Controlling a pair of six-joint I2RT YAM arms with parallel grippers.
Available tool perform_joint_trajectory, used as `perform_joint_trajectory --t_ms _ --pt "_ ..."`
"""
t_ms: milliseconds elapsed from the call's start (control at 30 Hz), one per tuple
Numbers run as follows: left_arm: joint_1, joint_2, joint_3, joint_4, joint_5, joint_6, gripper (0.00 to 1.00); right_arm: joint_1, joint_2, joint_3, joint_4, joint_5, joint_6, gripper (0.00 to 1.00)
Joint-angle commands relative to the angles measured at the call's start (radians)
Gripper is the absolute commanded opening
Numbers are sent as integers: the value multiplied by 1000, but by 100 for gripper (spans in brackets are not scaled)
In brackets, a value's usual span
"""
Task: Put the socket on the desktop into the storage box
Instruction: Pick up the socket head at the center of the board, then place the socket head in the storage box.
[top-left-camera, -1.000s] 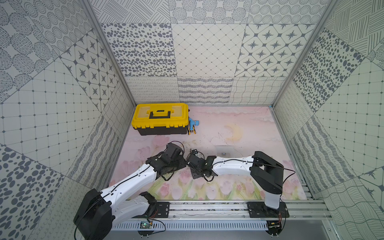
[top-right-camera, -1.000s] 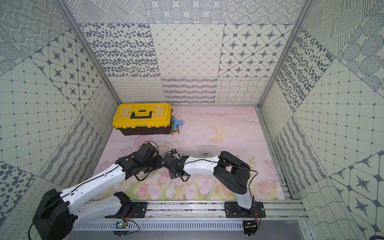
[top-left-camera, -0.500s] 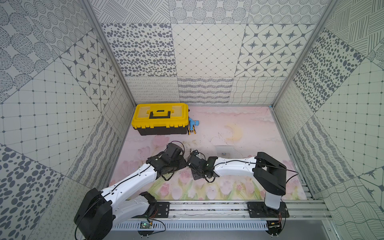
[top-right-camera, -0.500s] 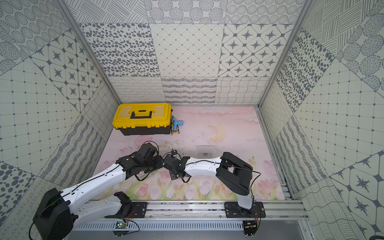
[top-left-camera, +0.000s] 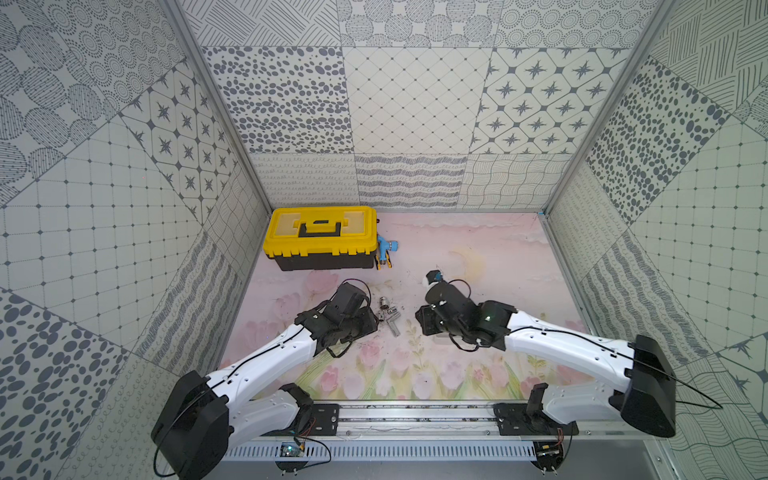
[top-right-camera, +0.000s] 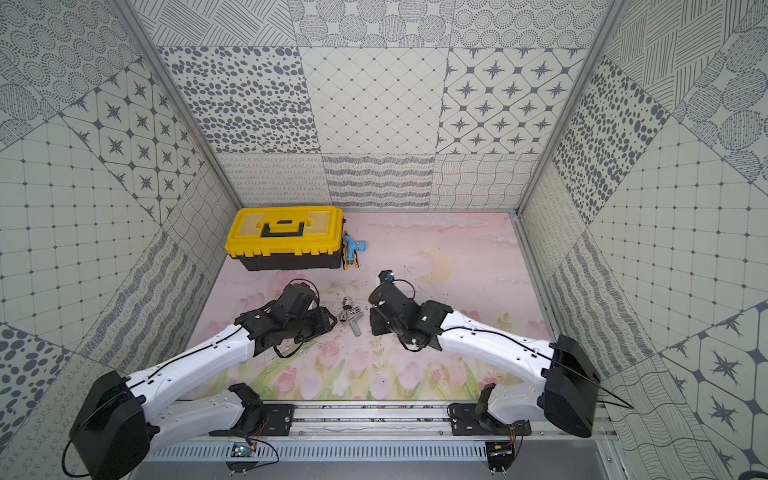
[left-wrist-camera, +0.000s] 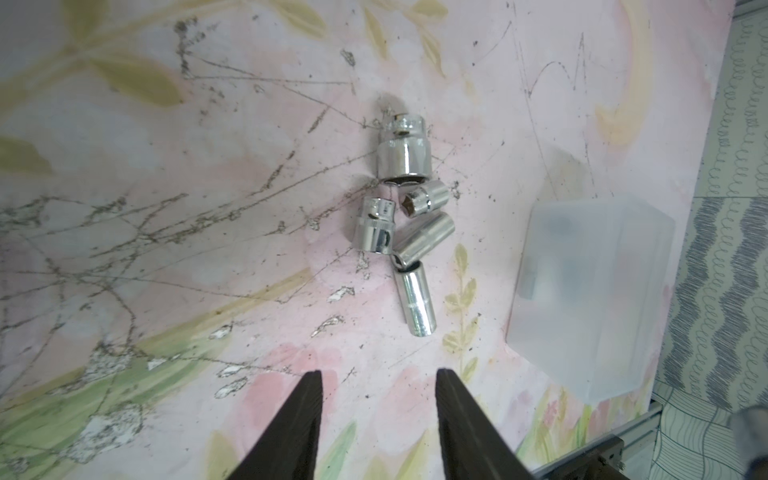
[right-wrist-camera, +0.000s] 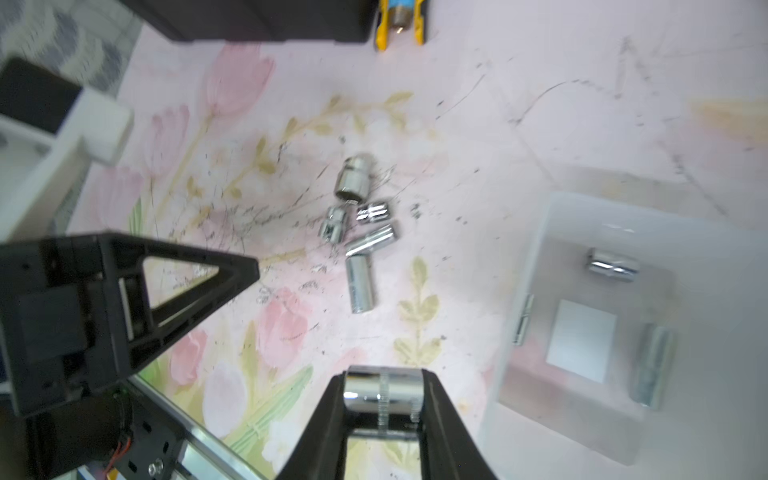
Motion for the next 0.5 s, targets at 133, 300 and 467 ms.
perform_joint_trajectory --t_ms 133,300,467 --pt "-63 56 77 122 119 39 48 -316 -319 -158 60 -387 -8 0" --pt "-106 88 106 124 103 41 48 -455 -327 -224 30 -506 5 0" --pt "-136 113 120 121 97 40 48 -459 -285 -230 -1 -514 -18 0"
